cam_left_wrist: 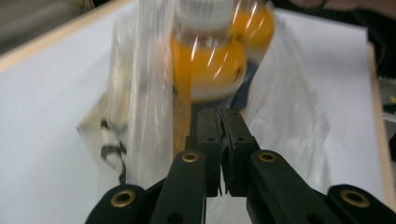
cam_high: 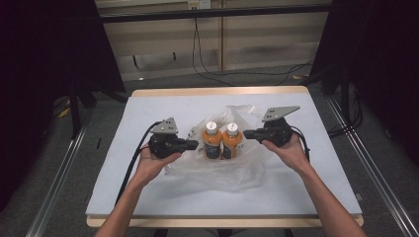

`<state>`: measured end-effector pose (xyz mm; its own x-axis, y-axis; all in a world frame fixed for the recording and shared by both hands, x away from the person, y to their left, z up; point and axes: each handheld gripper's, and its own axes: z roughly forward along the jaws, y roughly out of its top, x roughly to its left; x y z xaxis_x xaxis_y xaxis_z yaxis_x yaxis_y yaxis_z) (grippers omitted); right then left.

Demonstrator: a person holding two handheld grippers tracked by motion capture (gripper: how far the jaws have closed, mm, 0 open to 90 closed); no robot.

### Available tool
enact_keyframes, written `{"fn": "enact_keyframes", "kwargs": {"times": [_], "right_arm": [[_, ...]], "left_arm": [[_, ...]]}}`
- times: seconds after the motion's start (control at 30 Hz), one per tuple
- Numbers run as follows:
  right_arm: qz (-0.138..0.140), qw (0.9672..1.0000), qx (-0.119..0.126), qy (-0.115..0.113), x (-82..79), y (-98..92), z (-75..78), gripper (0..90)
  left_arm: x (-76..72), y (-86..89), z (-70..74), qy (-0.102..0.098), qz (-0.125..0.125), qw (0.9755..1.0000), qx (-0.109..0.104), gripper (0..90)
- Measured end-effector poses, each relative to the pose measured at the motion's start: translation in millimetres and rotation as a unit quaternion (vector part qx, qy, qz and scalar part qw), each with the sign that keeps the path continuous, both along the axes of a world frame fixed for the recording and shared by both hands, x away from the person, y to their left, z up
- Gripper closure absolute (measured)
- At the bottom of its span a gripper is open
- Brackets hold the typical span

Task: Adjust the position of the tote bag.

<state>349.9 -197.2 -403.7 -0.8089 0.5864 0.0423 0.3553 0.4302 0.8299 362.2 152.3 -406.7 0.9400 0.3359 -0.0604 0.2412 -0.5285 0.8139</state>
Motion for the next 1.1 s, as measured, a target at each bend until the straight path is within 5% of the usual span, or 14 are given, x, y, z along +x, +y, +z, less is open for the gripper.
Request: {"fn": "enact_keyframes", "kwargs": {"times": [0.1, 0.23, 0.47, 0.8, 0.9, 0.93, 0.97, 1.1], "right_arm": [[0.009, 0.9998, -0.012, 0.015, 1.2, 3.0, -6.9, 90.0], [0.011, 0.9988, -0.032, 0.034, 6.3, 5.2, -17.1, 90.0], [0.006, 0.9957, -0.074, 0.055, 17.8, 10.7, -37.8, 88.3], [0.004, 0.9914, -0.109, 0.073, 24.7, 9.9, -62.8, 89.8], [0.006, 0.9924, -0.098, 0.073, 26.4, 15.8, -64.3, 89.6], [0.01, 0.9925, -0.098, 0.071, 27.7, 16.4, -65.4, 89.6], [0.007, 0.9918, -0.105, 0.071, 28.4, 17.6, -66.6, 89.6], [-0.007, 0.9856, -0.154, 0.068, 28.0, 18.3, -68.2, 90.0]], "left_arm": [[3.2, -3.8, -12.2, 0.017, 0.0, 0.9998, 0.007, 87.3], [4.7, -14.1, -25.7, 0.013, -0.008, 0.9987, 0.05, 87.0], [7.2, -24.2, -43.6, 0.016, -0.023, 0.9917, 0.125, 87.4], [10.5, -20.8, -56.2, 0.023, -0.016, 0.99, 0.138, 87.5], [9.5, -23.4, -56.9, 0.027, -0.019, 0.9902, 0.136, 87.4], [9.1, -24.4, -58.0, 0.025, -0.017, 0.9897, 0.14, 87.4], [9.6, -24.8, -59.3, 0.015, -0.021, 0.9867, 0.16, 87.7], [8.6, -22.1, -59.6, 0.002, -0.005, 0.9837, 0.18, 89.9]]}}
